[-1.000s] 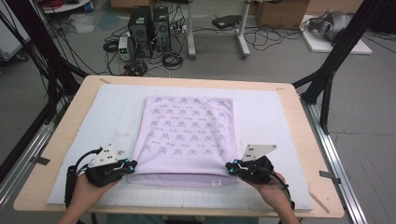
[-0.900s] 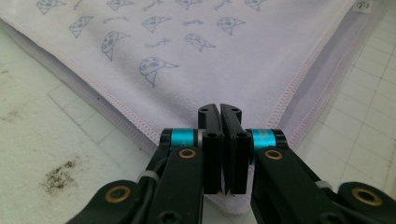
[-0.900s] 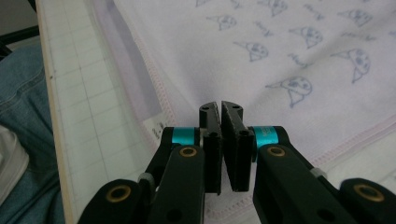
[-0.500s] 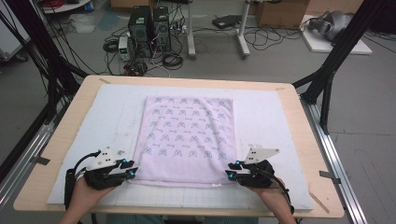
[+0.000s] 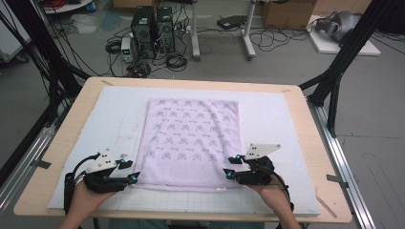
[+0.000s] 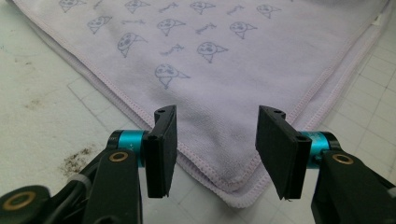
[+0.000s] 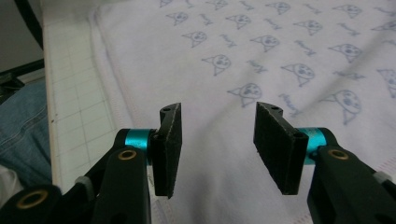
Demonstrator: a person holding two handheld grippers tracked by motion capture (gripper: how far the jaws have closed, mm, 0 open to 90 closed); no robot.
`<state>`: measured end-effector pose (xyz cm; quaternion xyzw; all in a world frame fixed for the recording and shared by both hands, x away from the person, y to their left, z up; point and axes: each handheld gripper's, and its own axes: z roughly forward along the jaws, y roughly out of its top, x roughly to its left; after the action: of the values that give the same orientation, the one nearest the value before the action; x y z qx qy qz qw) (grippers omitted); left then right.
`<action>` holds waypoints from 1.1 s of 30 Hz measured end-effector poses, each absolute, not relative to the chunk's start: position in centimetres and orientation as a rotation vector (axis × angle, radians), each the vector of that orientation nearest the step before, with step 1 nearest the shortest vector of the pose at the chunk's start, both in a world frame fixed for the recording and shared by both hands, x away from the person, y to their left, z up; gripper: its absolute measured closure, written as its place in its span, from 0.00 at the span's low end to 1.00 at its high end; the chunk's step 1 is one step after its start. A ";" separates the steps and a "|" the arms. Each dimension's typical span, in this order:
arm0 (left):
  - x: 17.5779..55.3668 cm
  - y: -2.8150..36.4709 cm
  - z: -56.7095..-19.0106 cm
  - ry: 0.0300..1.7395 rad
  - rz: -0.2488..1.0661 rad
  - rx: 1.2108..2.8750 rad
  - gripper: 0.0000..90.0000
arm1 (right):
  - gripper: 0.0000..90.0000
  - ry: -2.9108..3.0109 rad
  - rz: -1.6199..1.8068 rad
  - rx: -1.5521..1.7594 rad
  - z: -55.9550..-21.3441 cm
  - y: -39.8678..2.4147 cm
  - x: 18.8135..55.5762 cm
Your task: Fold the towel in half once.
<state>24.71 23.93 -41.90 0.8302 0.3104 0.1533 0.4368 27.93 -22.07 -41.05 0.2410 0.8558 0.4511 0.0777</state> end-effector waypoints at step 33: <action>25.6 24.1 -41.6 0.777 0.374 2.044 0.48 | 0.46 2.554 1.301 0.730 -41.6 -21.2 28.5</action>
<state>25.61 24.09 -41.61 0.8249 0.3137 0.1508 0.4454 28.51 -21.15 -41.60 0.2457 0.8599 0.4378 0.0917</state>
